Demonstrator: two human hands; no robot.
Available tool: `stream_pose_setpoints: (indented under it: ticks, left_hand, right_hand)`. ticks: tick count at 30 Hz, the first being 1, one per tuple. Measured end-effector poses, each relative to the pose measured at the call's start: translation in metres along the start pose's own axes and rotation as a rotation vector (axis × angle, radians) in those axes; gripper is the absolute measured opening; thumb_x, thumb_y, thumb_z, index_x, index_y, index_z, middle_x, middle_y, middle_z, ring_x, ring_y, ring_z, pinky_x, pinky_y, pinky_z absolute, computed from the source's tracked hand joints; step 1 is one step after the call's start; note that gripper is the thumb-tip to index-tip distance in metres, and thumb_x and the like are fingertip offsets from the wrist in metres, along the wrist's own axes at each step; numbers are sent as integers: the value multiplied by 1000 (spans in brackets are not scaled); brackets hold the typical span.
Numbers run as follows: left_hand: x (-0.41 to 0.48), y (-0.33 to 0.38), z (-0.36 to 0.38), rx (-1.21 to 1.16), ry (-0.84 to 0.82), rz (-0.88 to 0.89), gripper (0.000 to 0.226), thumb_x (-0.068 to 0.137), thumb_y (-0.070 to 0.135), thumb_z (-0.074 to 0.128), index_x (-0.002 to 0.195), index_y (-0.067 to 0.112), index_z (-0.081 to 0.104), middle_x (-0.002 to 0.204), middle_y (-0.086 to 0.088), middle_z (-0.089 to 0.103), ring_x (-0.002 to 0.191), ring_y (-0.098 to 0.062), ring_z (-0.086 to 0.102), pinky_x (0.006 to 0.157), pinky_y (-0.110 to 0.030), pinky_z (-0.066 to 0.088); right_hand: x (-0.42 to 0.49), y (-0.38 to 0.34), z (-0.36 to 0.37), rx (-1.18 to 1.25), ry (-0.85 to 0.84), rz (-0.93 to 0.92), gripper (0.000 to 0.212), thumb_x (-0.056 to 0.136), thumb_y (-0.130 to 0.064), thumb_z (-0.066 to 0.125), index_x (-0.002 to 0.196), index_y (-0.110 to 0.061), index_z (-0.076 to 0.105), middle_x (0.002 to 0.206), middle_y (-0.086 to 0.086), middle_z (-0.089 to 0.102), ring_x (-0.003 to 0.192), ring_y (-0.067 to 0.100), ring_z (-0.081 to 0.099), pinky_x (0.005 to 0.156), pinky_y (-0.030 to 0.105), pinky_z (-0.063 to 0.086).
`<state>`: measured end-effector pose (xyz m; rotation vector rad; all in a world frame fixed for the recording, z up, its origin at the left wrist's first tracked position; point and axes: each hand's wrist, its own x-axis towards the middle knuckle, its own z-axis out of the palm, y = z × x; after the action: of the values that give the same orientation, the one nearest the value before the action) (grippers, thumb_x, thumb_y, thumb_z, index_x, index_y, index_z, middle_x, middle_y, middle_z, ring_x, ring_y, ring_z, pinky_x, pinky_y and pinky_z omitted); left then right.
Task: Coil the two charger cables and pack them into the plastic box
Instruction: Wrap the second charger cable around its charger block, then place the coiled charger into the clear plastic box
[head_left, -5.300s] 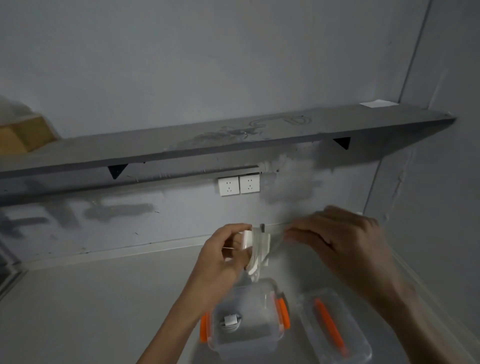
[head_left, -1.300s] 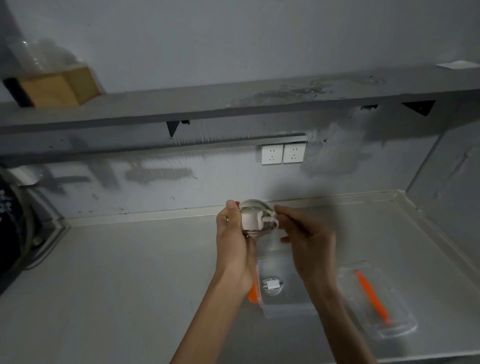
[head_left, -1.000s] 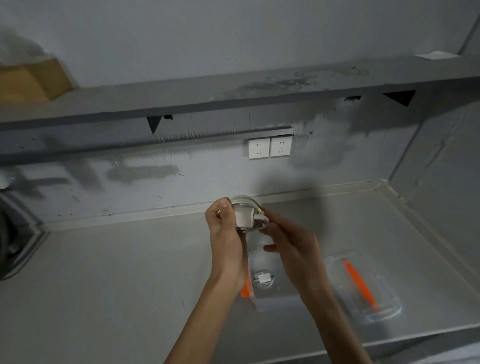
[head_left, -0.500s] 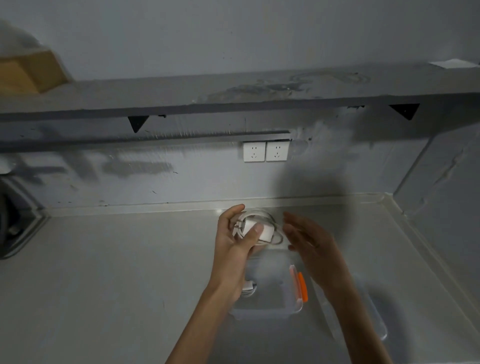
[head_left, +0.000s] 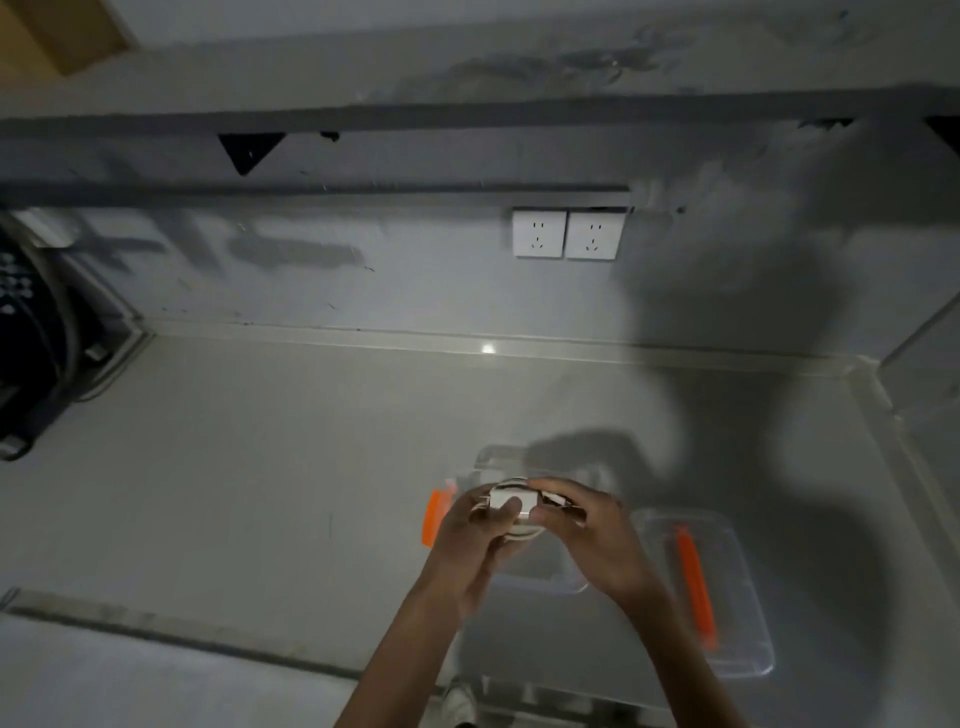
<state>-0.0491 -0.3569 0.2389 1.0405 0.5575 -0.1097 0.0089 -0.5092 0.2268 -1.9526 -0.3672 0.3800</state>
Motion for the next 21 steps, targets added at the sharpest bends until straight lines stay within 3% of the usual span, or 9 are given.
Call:
stream_pose_setpoints:
  ticks: [3, 5, 6, 9, 11, 14, 18, 21]
  left_hand:
    - [33, -18, -21, -97, 20, -49, 28, 85, 3, 67, 112, 1, 65, 105, -19, 70, 98, -29, 67, 89, -39, 56]
    - [58, -29, -33, -191, -28, -82, 23, 82, 3, 67, 105, 2, 66, 99, -17, 70, 93, -29, 67, 80, -34, 57]
    - [69, -35, -38, -253, -48, -111, 24, 82, 2, 65, 106, 1, 65, 100, -18, 68, 92, -28, 67, 80, -34, 58]
    - [95, -46, -49, -408, -46, -220, 26, 85, -6, 60, 111, -2, 59, 109, -22, 63, 101, -32, 64, 90, -41, 56]
    - [112, -56, -53, -344, 12, -300, 28, 90, -5, 54, 118, -3, 56, 114, -21, 62, 107, -33, 60, 96, -46, 49]
    - [129, -81, -59, -205, 164, -486, 40, 92, -2, 52, 132, 0, 48, 131, -20, 58, 122, -37, 53, 106, -54, 35]
    - [148, -109, -57, -190, 265, -577, 44, 90, -5, 56, 133, -4, 47, 134, -24, 55, 125, -38, 51, 105, -50, 41]
    - [146, -120, -47, -128, 247, -569, 39, 91, 0, 59, 128, -7, 49, 128, -21, 59, 113, -31, 59, 83, -35, 57]
  right_hand:
    - [13, 18, 24, 5, 15, 36, 25, 85, -12, 68, 107, -23, 71, 102, -16, 72, 93, -14, 62, 83, 11, 45]
    - [24, 28, 39, -27, 16, 74, 25, 87, -15, 65, 111, -23, 70, 107, -13, 72, 98, -12, 61, 83, 2, 39]
    - [29, 33, 44, -61, 24, 99, 25, 89, -24, 64, 113, -28, 68, 110, -15, 71, 102, -9, 61, 88, 5, 40]
    - [43, 60, 52, -187, 211, 158, 41, 88, -53, 52, 122, -32, 62, 124, -9, 66, 117, 8, 59, 101, 32, 46]
    - [49, 80, 52, -279, 329, 256, 48, 89, -45, 57, 130, -20, 57, 133, 5, 60, 124, 25, 54, 106, 43, 41]
    - [44, 104, 52, -331, 285, 525, 62, 89, -28, 64, 144, -14, 39, 145, 14, 49, 130, 34, 48, 109, 46, 36]
    - [32, 117, 58, -316, 221, 556, 66, 89, -16, 63, 147, -15, 31, 150, 11, 41, 130, 33, 47, 104, 44, 43]
    - [26, 120, 57, -334, 238, 494, 58, 89, -9, 61, 142, -14, 38, 143, 9, 48, 121, 28, 56, 93, 34, 47]
